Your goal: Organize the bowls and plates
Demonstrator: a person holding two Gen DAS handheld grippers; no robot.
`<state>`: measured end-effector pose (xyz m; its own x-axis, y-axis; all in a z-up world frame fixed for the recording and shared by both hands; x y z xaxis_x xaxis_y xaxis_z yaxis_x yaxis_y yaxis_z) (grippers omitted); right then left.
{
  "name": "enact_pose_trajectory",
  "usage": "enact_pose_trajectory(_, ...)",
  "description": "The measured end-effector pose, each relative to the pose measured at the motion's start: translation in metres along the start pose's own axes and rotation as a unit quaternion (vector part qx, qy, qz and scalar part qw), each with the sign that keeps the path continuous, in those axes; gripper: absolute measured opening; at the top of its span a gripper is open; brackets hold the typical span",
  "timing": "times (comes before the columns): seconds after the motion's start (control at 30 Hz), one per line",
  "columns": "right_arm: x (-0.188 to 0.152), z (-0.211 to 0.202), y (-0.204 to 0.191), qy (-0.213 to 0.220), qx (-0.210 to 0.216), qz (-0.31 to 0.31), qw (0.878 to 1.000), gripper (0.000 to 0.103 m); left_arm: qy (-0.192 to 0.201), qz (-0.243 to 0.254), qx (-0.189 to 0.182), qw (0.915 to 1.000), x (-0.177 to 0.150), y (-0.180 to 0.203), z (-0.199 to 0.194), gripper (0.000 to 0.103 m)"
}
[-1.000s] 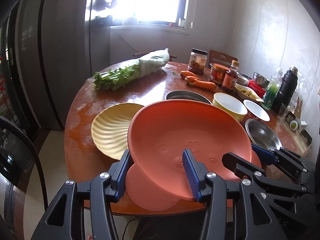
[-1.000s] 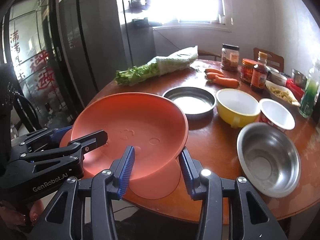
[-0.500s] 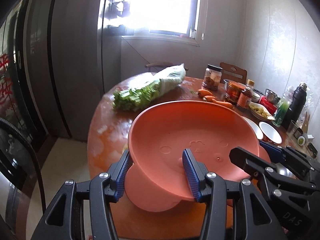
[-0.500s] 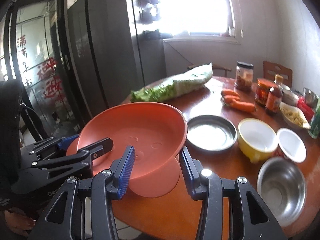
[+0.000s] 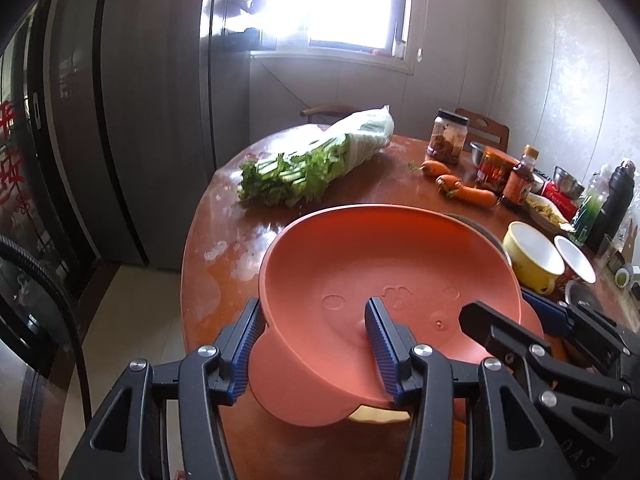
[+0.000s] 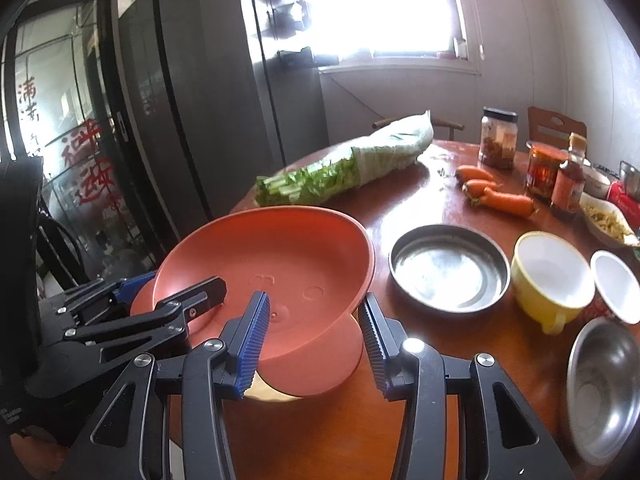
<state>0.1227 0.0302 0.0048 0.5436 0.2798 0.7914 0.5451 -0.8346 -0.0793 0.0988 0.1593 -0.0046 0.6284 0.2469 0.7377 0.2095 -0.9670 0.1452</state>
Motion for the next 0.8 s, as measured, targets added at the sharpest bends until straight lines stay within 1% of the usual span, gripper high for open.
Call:
enact_pose_trajectory(0.2,-0.01,0.011,0.0,-0.009,-0.01,0.0,1.0,0.048,-0.015,-0.002,0.001,0.9999,-0.005,-0.005,0.021,0.051)
enact_pose_trajectory(0.4,-0.02,0.025,0.004,-0.017,-0.013,0.025,0.999,0.049,-0.023,0.005,0.015,0.9996,-0.008,-0.005,0.036,0.051)
enact_pose_trajectory(0.57,-0.022,0.027,0.004,-0.016,-0.01,0.039,0.999,0.049,-0.022,0.006,0.021,0.9995,-0.004,-0.008,0.043,0.051)
enact_pose_trajectory(0.8,-0.029,0.028,-0.003,-0.02,0.0,0.039,0.999,0.05,-0.025,-0.002,0.032,0.9992,0.002,-0.018,0.051,0.051)
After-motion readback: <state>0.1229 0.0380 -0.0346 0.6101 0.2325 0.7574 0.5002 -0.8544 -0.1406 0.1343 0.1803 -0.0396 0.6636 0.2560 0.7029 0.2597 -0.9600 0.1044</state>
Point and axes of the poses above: each gripper's, at about its wrist camera, not at the fingertips, and z roughly the way its jaws point, y to its right, x to its top, the point moved 4 cm from there along z, roughly the way its jaws point, and after that the axes turned 5 degrees about -z, right-handed, at the moved point
